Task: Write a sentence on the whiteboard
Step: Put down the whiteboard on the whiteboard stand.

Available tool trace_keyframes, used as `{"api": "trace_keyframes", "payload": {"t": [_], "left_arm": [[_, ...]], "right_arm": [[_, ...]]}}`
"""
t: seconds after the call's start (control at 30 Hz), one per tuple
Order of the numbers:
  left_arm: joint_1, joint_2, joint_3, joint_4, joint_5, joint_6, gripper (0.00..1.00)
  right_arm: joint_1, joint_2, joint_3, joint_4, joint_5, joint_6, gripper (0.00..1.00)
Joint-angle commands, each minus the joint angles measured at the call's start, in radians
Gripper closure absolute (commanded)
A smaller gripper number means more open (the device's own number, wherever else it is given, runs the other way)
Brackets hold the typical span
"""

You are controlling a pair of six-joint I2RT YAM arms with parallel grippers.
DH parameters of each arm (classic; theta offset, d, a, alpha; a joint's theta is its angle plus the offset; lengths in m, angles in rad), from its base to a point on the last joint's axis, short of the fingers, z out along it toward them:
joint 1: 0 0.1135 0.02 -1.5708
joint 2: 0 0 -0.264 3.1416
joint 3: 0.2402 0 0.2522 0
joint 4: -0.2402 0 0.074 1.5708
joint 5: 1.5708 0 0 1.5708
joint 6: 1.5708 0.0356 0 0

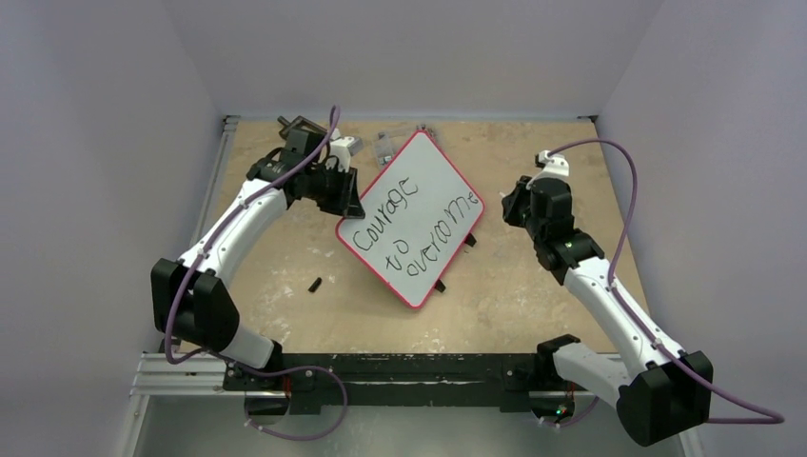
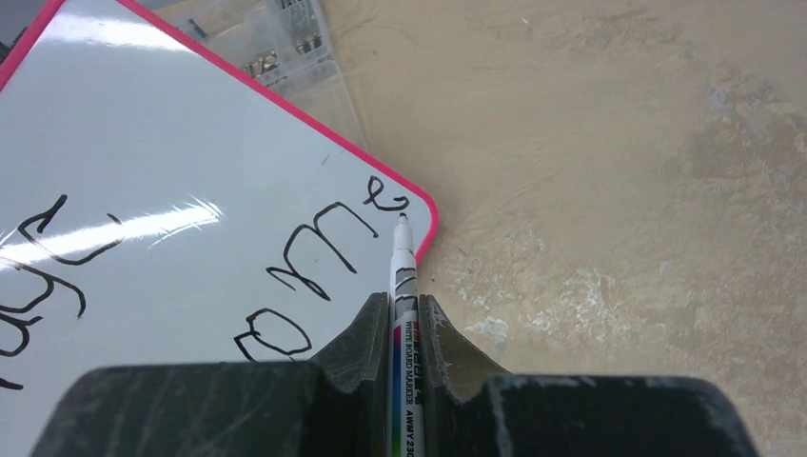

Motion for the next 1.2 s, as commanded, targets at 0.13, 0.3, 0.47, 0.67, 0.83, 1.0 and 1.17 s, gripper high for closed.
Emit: {"api": "trace_keyframes", "payload": {"t": [0.13,0.3,0.47,0.67,0.83,1.0,1.17], "left_arm": [[-0.014,-0.003,-0.051,-0.052,-0.151,0.084,0.7],[-0.014,-0.014,-0.048,-0.047,-0.141,0.086,0.69],[-0.015,-0.038,-0.041,-0.037,-0.13,0.07,0.65],[-0.015,-0.072,-0.027,-0.033,-0.134,0.059,0.53],[-0.015,-0.113,-0.026,-0.038,-0.164,0.054,0.31],[-0.016,-0.224,-0.061,-0.055,-0.234,0.006,0.26],[-0.016,-0.371,-0.185,-0.061,-0.331,-0.099,0.26]], "right_arm": [[0.003,-0.023,-0.018,0.039,-0.006,0.009,1.0],[0.003,-0.021,-0.02,0.04,-0.003,0.009,1.0],[0.004,-0.017,-0.018,0.041,-0.005,0.007,1.0],[0.004,-0.027,-0.011,0.03,-0.009,0.004,1.0],[0.004,-0.044,-0.004,0.016,-0.015,0.0,1.0],[0.004,-0.07,0.017,-0.015,-0.033,-0.008,1.0],[0.004,-0.101,0.023,-0.021,-0.057,-0.009,1.0]]}}
